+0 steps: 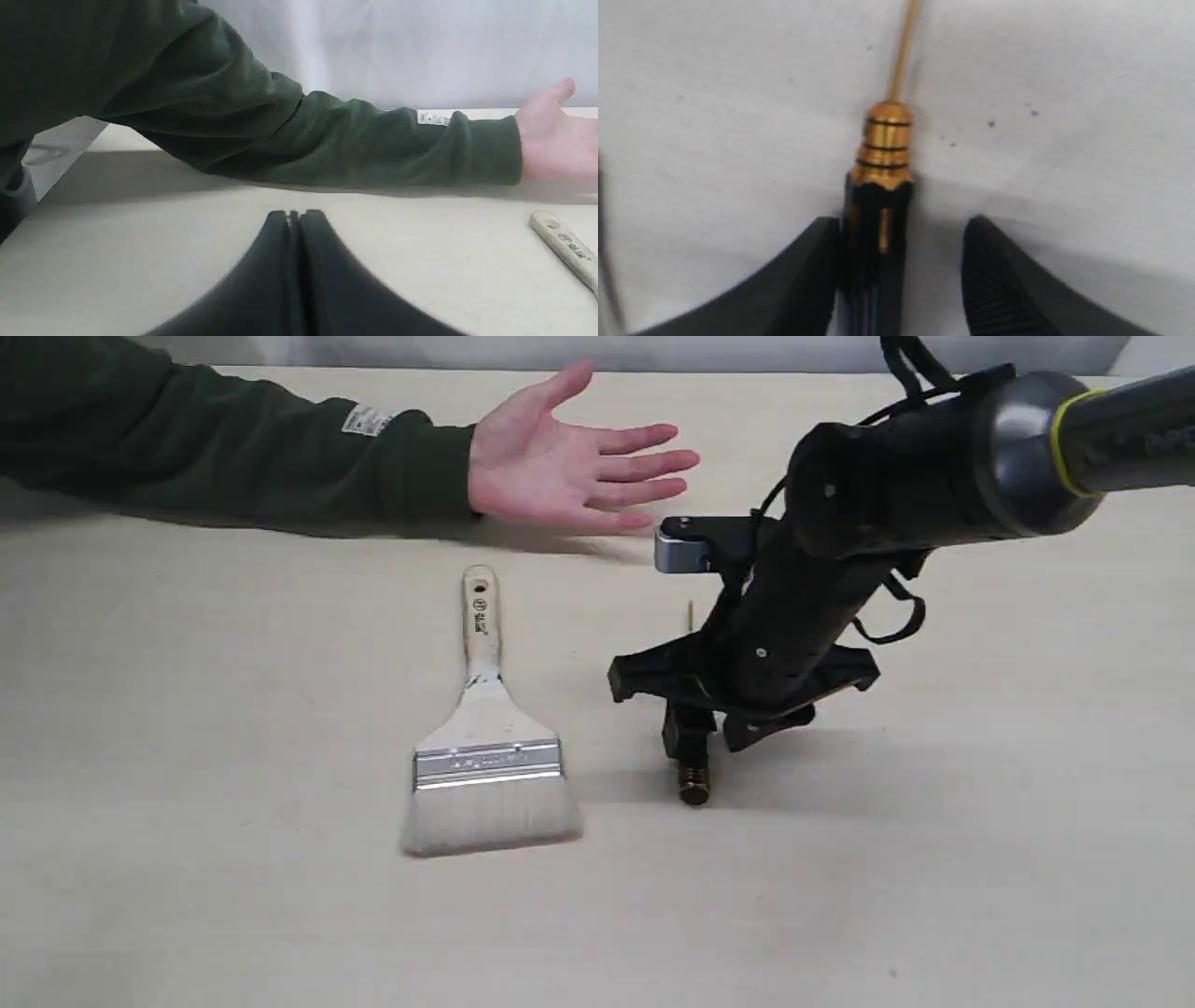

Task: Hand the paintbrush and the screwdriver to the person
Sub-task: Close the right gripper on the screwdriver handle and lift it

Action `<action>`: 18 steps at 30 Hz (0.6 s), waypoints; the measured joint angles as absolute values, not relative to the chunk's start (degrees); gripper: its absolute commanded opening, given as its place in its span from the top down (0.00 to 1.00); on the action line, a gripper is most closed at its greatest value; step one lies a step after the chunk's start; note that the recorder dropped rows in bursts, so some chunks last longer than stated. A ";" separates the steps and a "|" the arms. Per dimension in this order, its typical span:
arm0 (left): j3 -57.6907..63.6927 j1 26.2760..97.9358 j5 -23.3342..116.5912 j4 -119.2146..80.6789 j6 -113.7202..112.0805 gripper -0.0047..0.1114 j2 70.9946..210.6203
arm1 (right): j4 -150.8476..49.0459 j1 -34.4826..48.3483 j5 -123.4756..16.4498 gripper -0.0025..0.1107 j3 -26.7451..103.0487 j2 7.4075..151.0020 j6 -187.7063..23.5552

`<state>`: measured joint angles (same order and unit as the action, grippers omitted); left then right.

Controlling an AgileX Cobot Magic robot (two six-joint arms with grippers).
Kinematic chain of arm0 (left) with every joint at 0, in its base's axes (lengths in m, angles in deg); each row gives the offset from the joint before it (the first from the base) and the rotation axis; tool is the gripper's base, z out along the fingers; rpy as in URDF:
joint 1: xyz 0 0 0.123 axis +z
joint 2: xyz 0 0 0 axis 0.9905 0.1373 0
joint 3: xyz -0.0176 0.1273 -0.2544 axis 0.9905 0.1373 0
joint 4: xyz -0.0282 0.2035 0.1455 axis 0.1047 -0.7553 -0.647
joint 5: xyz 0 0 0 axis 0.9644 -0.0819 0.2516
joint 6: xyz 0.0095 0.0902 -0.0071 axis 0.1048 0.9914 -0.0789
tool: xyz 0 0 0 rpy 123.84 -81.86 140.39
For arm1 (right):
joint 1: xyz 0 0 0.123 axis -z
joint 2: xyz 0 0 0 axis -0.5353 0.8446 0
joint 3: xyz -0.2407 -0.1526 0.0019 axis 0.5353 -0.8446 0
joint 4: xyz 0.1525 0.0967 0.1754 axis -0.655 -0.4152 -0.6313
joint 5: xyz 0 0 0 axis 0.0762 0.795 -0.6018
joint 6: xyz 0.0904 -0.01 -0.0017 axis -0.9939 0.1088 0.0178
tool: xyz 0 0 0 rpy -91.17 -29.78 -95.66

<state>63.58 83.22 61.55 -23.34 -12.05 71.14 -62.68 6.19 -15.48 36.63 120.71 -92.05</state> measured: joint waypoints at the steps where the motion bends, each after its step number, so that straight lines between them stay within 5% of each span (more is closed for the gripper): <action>1: 63.58 83.22 61.55 -23.34 -12.05 0.96 71.14 | -60.70 6.19 -15.30 0.61 36.71 120.71 -93.28; 8: 63.58 83.22 61.55 -23.34 -12.05 0.96 71.14 | -54.12 6.19 -13.54 0.63 36.71 120.71 -96.09; 18: 63.58 83.22 61.55 -23.34 -12.05 0.96 71.14 | -53.20 6.19 -13.20 0.94 36.71 120.71 -91.19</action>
